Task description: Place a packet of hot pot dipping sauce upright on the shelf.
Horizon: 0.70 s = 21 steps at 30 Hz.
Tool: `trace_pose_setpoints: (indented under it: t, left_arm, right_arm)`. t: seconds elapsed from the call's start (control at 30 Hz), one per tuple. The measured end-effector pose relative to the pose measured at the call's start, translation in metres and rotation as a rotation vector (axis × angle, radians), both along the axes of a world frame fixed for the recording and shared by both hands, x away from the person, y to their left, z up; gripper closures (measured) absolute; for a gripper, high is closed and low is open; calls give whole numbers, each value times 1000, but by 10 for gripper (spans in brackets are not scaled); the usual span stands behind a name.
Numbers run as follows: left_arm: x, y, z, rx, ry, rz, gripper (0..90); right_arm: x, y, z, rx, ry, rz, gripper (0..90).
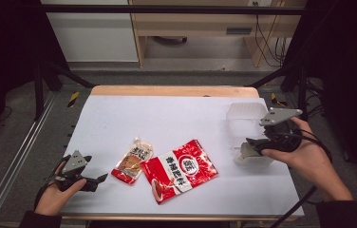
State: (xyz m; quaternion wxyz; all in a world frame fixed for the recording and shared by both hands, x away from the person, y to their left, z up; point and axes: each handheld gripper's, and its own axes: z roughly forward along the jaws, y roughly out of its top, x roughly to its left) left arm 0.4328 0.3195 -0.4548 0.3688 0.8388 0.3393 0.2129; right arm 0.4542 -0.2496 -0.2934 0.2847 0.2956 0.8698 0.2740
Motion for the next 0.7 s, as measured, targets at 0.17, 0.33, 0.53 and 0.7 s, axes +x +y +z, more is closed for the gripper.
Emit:
trace_pose_setpoints:
  t: [0.17, 0.33, 0.53, 0.7]
  left_arm:
    - [-1, -2, 0, 8, -3, -3, 75]
    - [0, -2, 0, 9, -3, 0, 65]
    - [-1, -2, 1, 8, -11, 3, 61]
    - [-1, -4, 1, 12, -15, 1, 61]
  right_arm:
    - [-6, 40, -2, 47, -7, 35, 190]
    - [-4, 81, -18, 81, 42, 34, 174]
    - [0, 128, -36, 116, 66, 65, 182]
    - [6, 160, -53, 150, 83, 93, 237]
